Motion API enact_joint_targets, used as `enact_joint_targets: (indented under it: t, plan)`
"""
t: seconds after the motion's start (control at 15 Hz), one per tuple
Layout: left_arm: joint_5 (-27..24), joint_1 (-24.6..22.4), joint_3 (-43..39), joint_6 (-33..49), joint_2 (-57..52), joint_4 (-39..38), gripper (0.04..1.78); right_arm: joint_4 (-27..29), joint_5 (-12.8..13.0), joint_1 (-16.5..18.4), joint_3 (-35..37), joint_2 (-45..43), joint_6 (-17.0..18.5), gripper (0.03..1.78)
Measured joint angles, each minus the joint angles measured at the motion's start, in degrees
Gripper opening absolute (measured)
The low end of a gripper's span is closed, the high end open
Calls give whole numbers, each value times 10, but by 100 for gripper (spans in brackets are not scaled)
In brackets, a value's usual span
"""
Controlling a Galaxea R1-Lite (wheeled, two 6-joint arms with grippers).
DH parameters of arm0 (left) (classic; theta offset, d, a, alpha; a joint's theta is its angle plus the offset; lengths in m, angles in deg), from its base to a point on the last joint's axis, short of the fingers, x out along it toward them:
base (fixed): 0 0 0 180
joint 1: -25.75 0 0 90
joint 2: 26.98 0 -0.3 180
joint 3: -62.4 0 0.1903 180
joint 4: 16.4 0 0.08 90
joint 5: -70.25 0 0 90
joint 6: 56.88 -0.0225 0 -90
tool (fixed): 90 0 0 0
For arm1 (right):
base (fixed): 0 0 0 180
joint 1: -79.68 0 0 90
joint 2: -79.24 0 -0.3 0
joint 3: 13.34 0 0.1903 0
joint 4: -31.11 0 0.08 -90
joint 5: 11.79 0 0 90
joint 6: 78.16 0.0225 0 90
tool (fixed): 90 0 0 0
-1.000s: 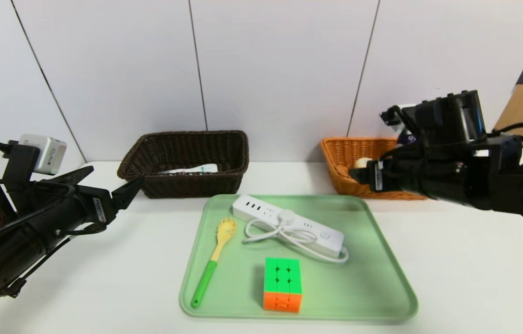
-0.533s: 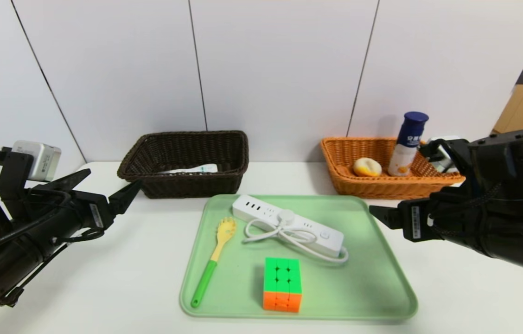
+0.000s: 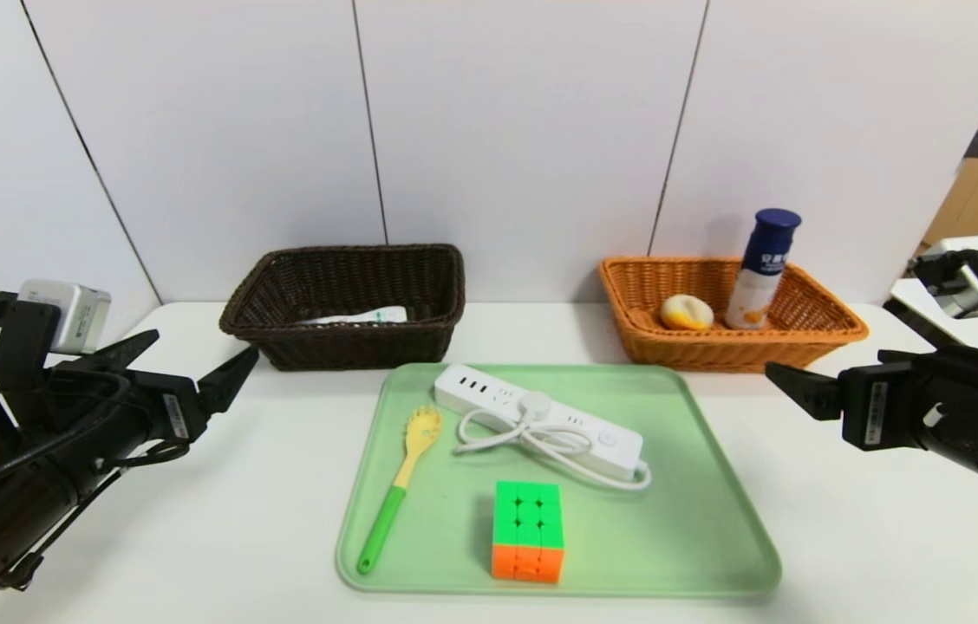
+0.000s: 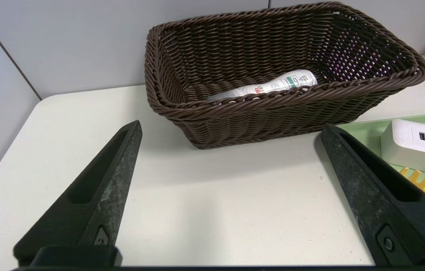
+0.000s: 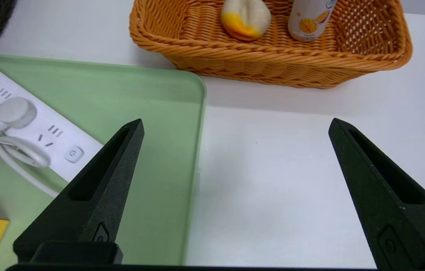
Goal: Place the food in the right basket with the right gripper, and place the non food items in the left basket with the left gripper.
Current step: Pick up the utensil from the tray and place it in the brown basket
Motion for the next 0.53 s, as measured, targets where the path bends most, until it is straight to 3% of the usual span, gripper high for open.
enact_joint_targets:
  t: [0.13,0.27,0.4,0.53]
  plan:
    - [0,0,-4,0,-2,0,169,-47,-11,-10,28,-5,-49,169]
    - [-1,0,-9,0,-4,-1,169,-67,-65,-28,26,-2,-83,169]
    - [-1,0,-16,0,-7,-3,169,-46,-120,-48,-15,12,-95,169]
    - [-1,0,-21,0,-10,-8,169,-2,-139,-79,-68,38,-99,169]
